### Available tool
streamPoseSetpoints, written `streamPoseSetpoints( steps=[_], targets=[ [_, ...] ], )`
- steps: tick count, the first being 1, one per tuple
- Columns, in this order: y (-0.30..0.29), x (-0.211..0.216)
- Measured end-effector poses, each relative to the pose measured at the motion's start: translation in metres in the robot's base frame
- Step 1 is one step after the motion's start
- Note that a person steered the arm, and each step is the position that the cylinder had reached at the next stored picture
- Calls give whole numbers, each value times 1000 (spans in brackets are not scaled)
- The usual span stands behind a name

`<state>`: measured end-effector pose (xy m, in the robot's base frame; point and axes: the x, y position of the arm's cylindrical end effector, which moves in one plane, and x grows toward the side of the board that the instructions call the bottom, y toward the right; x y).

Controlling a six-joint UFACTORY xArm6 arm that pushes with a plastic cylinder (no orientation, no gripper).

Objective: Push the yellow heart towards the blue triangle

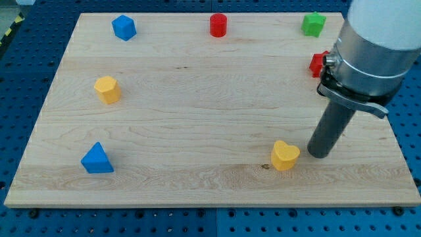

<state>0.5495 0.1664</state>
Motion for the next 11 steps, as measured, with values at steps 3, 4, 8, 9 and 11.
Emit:
streamPoseSetpoints(
  steps=[3, 4, 8, 9, 11],
  targets=[
    [-30, 24],
    [-81, 24],
    [-17, -12],
    [-37, -23],
    [-98, -3]
  ],
)
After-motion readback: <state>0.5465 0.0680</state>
